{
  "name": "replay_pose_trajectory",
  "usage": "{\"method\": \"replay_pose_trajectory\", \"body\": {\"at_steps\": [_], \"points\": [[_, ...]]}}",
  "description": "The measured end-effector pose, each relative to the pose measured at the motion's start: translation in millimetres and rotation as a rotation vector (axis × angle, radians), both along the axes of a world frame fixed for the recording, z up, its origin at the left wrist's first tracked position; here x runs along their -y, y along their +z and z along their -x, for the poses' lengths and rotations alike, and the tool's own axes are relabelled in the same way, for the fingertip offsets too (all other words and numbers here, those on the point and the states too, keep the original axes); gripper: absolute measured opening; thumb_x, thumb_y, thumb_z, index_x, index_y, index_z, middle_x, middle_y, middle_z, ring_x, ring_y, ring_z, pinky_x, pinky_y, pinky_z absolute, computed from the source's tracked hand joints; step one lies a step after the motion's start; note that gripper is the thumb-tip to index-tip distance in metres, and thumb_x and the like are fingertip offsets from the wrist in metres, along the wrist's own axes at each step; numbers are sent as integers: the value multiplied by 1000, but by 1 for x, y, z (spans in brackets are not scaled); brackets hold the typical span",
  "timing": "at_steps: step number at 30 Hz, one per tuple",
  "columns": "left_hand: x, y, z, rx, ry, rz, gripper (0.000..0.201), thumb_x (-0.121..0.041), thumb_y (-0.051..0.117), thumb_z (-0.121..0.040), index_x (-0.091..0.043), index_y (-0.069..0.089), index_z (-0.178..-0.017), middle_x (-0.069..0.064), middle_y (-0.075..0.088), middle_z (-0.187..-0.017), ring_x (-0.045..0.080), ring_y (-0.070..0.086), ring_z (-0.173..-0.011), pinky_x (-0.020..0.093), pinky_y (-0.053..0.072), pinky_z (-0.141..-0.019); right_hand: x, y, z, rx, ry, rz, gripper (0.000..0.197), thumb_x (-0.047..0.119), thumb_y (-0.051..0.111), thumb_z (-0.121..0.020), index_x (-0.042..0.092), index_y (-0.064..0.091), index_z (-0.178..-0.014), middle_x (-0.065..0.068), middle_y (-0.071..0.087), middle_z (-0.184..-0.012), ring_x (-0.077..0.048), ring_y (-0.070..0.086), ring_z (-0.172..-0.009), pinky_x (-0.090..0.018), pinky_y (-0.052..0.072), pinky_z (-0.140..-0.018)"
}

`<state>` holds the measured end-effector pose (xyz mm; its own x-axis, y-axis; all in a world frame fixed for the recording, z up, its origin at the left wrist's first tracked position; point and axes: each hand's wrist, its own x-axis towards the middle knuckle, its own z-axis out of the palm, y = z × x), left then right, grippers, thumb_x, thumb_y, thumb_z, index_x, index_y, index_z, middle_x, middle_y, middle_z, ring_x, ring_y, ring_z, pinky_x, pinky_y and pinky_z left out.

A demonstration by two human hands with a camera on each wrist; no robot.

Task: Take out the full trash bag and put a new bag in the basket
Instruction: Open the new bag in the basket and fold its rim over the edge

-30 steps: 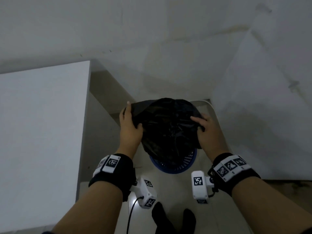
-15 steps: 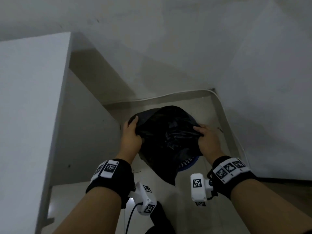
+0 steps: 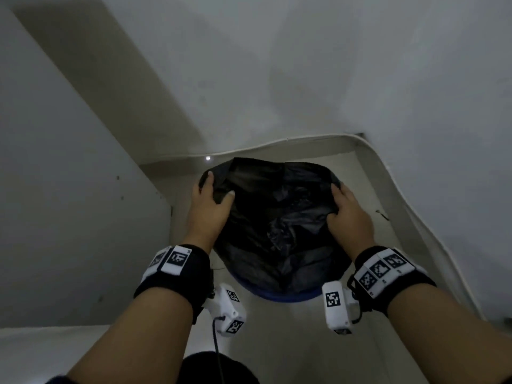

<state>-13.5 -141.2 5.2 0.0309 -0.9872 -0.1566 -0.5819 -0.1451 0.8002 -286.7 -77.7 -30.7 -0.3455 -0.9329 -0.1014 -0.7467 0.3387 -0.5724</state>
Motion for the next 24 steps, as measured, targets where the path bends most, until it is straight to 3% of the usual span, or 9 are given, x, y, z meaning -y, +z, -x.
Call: {"method": "replay_pose_trajectory", "body": {"at_steps": [2, 6, 9, 11, 13, 16, 18, 21, 24], "points": [[11, -15, -2, 61, 11, 46, 80, -44, 64, -89, -22, 22, -154, -1, 12, -159, 26, 31, -141, 37, 33, -110, 9, -7, 10, -49, -34, 44, 74, 5, 46, -85, 26, 24, -152, 4, 16, -161, -28, 48, -126, -33, 46, -86], [33, -34, -12, 285, 33, 60, 85, -29, 64, -86, -23, 14, -155, 0, 1, -159, 38, 39, -132, 46, 40, -105, 29, -13, 29, -104, -118, 33, 76, 7, 45, -86, 26, 16, -154, 0, 16, -160, -35, 52, -119, -40, 45, -90], [39, -36, -4, 587, 63, 40, 87, -22, 65, -76, -28, 20, -151, 7, -6, -158, 41, 15, -141, 56, 18, -114, 39, -17, 36, -6, -178, -177, 55, 10, 45, -88, 19, 40, -143, -7, 16, -157, -38, 45, -124, -43, 37, -102], [41, -33, 10, 644, -1, 277, 79, -10, 64, -66, -25, 40, -140, 16, 21, -150, 40, 22, -135, 59, 7, -116, 43, -17, 34, 28, -235, -230, 41, 15, 46, -88, 21, 55, -127, -7, 18, -154, -34, 29, -135, -46, 23, -112], [43, -32, 27, 640, -127, 519, 62, -4, 60, -60, -20, 56, -120, 11, 48, -123, 37, 44, -115, 59, 9, -117, 48, -16, 29, -102, -215, -235, 35, 19, 47, -86, 23, 61, -118, -6, 18, -152, -28, 15, -140, -50, 10, -115], [45, -35, 52, 589, -336, 542, 42, -6, 55, -70, -25, 54, -108, -2, 57, -101, 25, 56, -100, 50, 12, -120, 56, -18, 25, -269, -146, -44, 38, 18, 51, -81, 15, 63, -117, -12, 34, -135, -32, 27, -128, -47, 21, -107], [49, -41, 64, 503, -441, 403, 42, -11, 53, -79, -30, 55, -117, -6, 58, -117, 21, 53, -117, 51, 12, -119, 60, -21, 25, -230, -43, 178, 46, 13, 47, -78, 8, 62, -121, -13, 43, -118, -34, 39, -110, -45, 37, -97], [58, -58, 70, 554, -507, 176, 54, -30, 51, -94, -45, 34, -143, -12, 32, -154, 21, 23, -145, 60, 6, -115, 63, -26, 25, 14, 181, 283, 46, 6, 44, -85, 18, 58, -127, -5, 47, -105, -27, 48, -95, -40, 46, -85], [74, -70, 72, 578, -502, 60, 56, -41, 43, -99, -45, 20, -150, -11, 21, -159, 24, 20, -147, 60, 15, -115, 66, -34, 28, -106, 284, 190, 43, 37, 62, -88, 32, 55, -130, -2, 51, -109, -26, 46, -100, -31, 38, -87]]}}
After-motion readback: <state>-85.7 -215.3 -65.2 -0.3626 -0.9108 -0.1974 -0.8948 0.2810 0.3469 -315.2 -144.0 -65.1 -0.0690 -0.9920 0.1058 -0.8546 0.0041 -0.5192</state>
